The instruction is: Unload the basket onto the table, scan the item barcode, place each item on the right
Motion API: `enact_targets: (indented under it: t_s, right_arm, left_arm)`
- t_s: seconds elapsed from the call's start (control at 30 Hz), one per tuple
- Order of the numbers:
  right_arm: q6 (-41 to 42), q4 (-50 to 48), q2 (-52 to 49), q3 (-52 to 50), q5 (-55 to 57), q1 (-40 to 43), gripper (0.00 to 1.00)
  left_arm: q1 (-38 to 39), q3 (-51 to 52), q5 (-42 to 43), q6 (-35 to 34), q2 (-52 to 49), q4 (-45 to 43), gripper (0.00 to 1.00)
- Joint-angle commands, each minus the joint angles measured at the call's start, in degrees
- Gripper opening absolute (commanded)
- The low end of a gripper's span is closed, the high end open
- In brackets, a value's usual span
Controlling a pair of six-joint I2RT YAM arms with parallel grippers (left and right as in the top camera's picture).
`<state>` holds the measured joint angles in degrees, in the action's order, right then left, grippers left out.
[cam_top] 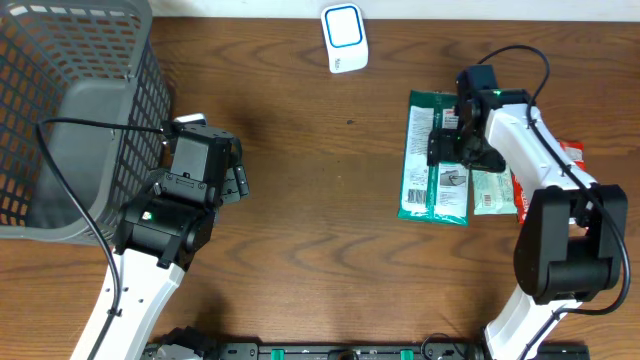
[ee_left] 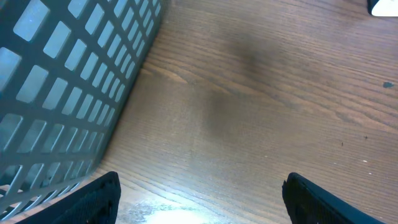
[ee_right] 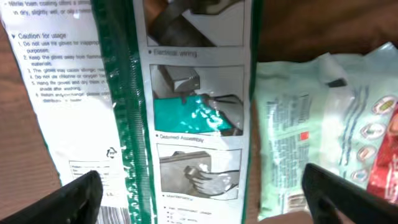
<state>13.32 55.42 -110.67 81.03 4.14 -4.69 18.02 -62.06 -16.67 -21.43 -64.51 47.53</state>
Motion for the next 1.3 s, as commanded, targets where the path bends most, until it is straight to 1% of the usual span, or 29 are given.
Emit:
enact_targets:
  t_s: [0.0, 0.93, 1.0, 1.13, 1.23, 1.27]
  right_arm:
    - [-2.95, 0.15, -0.33, 1.22, 0.72, 0.59, 0.99]
    - [-3.54, -0.83, -0.33, 1.77, 0.72, 0.52, 0.99]
    - [-3.54, -0.81, -0.33, 1.77, 0.72, 0.52, 0.99]
    - [-3.54, -0.83, -0.33, 1.77, 0.72, 0.52, 0.99]
    - [-3.54, -0.83, -0.33, 1.77, 0.72, 0.52, 0.99]
    - [-3.54, -0.83, -0.33, 1.77, 0.72, 0.52, 0.99]
  left_arm:
    - [-0.22, -1.07, -0.57, -0.28, 0.11, 0.02, 0.85]
    - [-0.07, -1.07, -0.57, -0.28, 0.74, 0.00, 0.85]
    - [-0.07, -1.07, -0.57, -0.28, 1.77, 0.02, 0.85]
    - [-0.13, -1.05, -0.61, 0.81, 7.23, 0.76, 0.85]
    - [-0.28, -0.96, -1.03, 1.14, 13.14, 1.14, 0.85]
    - [-1.88, -0.74, -0.92, 1.11, 18.21, 1.22, 0.85]
